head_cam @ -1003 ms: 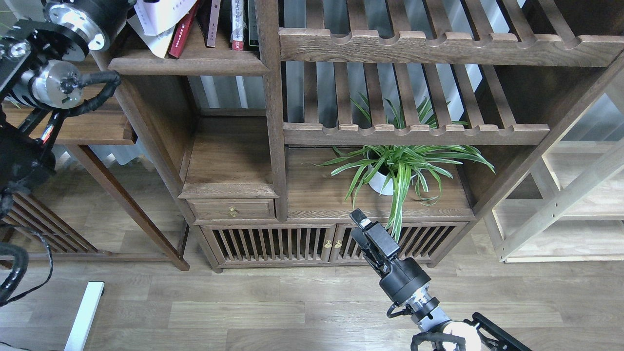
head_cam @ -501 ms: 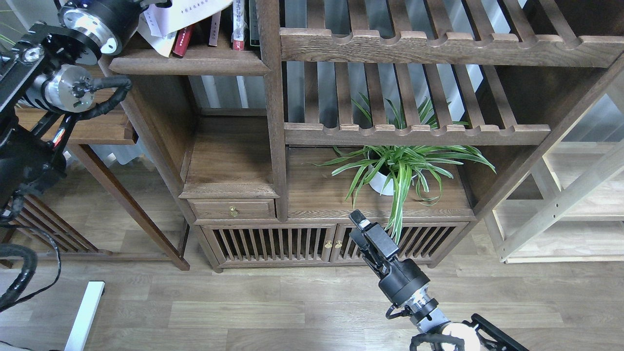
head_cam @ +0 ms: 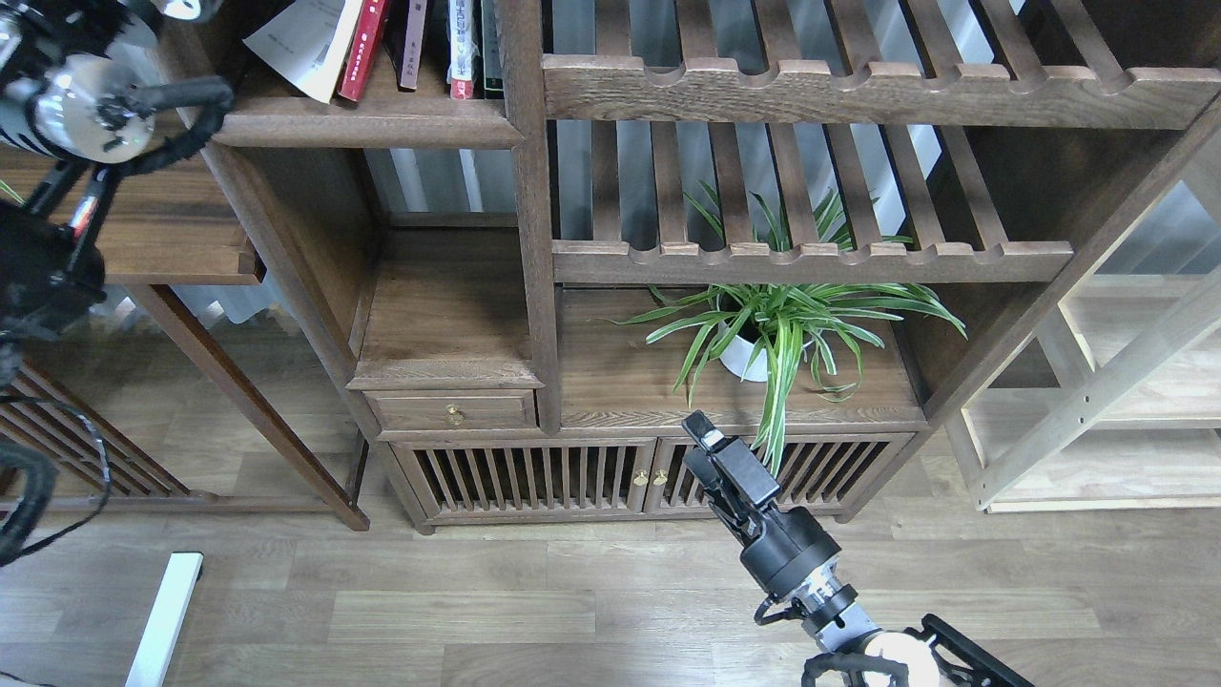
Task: Organize books on shelf
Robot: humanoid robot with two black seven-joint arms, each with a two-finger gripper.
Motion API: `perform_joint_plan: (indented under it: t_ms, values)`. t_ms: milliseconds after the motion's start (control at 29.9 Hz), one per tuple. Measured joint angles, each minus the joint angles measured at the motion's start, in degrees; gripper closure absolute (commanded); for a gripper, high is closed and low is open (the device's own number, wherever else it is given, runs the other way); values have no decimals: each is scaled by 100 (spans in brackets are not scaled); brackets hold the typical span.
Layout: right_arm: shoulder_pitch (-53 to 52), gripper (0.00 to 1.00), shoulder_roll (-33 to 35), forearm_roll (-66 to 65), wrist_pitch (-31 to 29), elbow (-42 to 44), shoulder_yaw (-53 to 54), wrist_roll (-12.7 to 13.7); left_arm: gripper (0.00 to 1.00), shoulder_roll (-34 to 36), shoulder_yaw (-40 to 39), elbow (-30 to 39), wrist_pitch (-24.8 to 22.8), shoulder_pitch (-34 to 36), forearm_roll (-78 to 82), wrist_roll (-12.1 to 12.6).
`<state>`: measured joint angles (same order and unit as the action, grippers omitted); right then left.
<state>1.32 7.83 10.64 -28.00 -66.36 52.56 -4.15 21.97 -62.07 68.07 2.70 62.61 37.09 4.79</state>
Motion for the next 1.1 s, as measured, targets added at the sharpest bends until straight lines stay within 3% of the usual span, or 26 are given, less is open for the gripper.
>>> perform_joint_plan:
  t_ms: [368,735,1103]
  values:
    - [0,1,-26,-24,0,0,-67,19,98,1010,-105,833,-1,-318,-9,335]
    - [194,1,14,-71,0,-78,-32,20,98,1100,9,846,-32,-492,56,315]
    - [193,1,-30,-78,0,-82,-25,20,98,1588,63,851,-359,-611,79,285]
